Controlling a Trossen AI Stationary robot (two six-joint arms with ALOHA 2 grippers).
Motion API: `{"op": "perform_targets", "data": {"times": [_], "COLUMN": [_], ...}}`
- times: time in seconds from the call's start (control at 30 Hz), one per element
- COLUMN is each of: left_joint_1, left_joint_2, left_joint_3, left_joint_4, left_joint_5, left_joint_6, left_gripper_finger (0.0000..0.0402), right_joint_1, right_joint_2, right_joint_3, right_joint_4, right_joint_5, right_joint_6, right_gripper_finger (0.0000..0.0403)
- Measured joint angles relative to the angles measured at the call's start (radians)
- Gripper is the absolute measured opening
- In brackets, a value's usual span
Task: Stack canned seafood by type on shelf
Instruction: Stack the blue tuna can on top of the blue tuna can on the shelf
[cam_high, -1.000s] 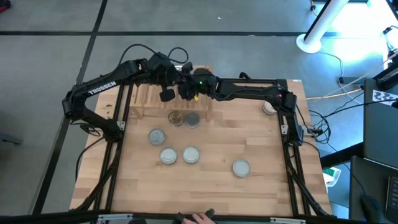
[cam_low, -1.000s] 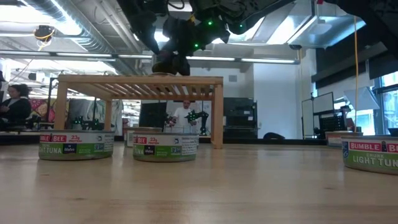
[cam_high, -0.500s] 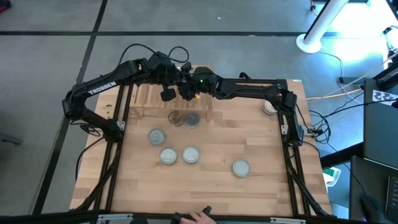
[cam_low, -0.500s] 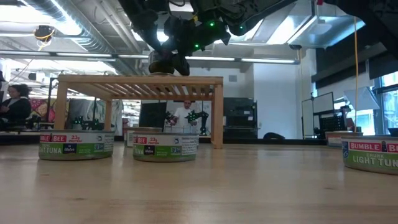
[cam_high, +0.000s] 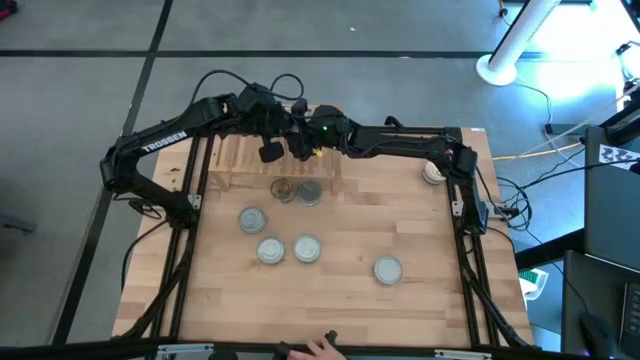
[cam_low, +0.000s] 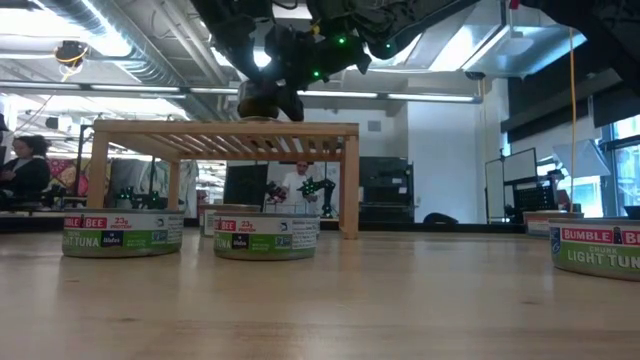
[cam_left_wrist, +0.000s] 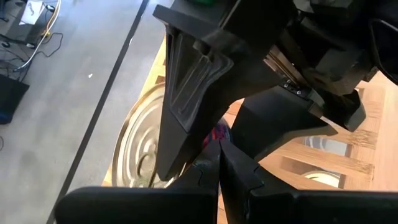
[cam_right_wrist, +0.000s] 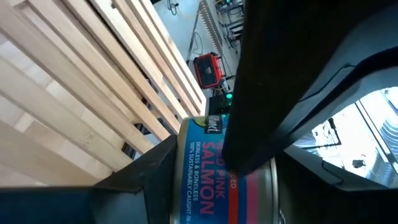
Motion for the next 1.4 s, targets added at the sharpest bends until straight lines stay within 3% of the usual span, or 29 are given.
{"op": "perform_targets", "data": {"times": [0.73,0.97,1.4], "left_joint_1": [0.002,0.002,0.002], "left_joint_2": [0.000,0.000,0.000], "left_joint_3": [0.000,0.000,0.000], "left_joint_4": [0.000,-0.018,-0.034], "left_joint_5": [-0.019,-0.032,-0.025], "left_joint_6": [0.000,0.001,-0.005], "left_gripper_finger": [0.0001,0.0001,0.0001], "right_joint_1": [0.001,0.001,0.013], "right_joint_2": [0.000,0.000,0.000], "right_joint_3": [0.000,0.000,0.000], "right_joint_4": [0.001,0.002,-0.029], "right_joint_5": [-0.014,0.063,0.070], "right_joint_6": [0.046,0.044,0.041], "right_gripper_finger": [0.0227,0.0227,0.0227]}}
